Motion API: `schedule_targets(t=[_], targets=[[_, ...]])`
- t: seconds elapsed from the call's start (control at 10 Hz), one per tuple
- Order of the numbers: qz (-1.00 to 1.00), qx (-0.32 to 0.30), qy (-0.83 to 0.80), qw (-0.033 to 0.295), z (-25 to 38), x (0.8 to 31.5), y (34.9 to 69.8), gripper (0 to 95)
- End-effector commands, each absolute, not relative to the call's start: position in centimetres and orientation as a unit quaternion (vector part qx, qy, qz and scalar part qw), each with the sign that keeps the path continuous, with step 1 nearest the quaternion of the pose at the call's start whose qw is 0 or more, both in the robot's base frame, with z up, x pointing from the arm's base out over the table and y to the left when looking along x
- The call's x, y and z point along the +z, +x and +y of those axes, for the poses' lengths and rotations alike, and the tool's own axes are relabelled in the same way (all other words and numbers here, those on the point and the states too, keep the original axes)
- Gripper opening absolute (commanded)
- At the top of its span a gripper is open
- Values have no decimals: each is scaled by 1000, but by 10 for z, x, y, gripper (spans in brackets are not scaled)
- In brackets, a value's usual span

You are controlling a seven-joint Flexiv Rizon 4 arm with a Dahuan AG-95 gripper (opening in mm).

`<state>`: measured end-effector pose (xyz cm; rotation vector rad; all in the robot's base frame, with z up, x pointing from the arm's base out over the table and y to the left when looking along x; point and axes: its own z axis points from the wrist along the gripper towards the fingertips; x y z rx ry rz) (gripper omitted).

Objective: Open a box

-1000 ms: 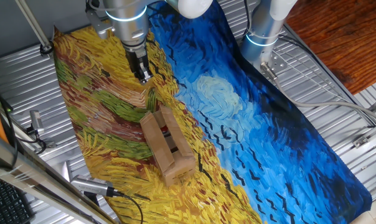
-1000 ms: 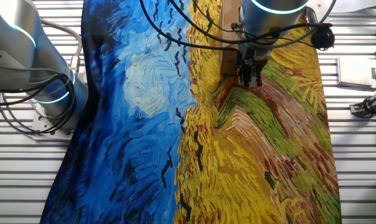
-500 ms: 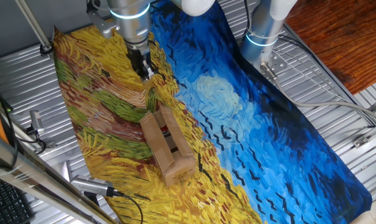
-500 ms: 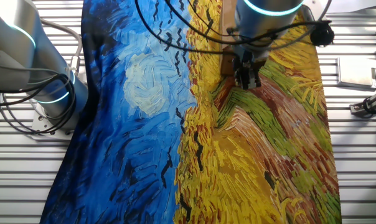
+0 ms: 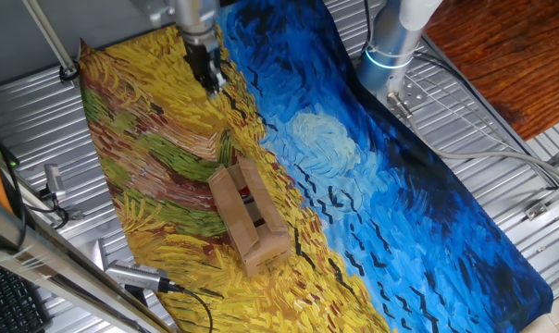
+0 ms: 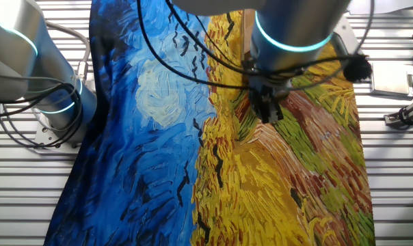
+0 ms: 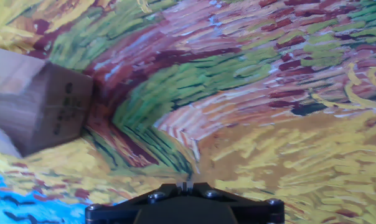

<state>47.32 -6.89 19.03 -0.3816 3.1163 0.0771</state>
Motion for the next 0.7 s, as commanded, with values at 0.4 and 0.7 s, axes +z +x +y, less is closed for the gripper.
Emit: schedule_targets(t=[0.4,0.7], targets=[[993,21,-113,-2,-29,183,493,0],[995,23,-94,-1,11,180,504,0]])
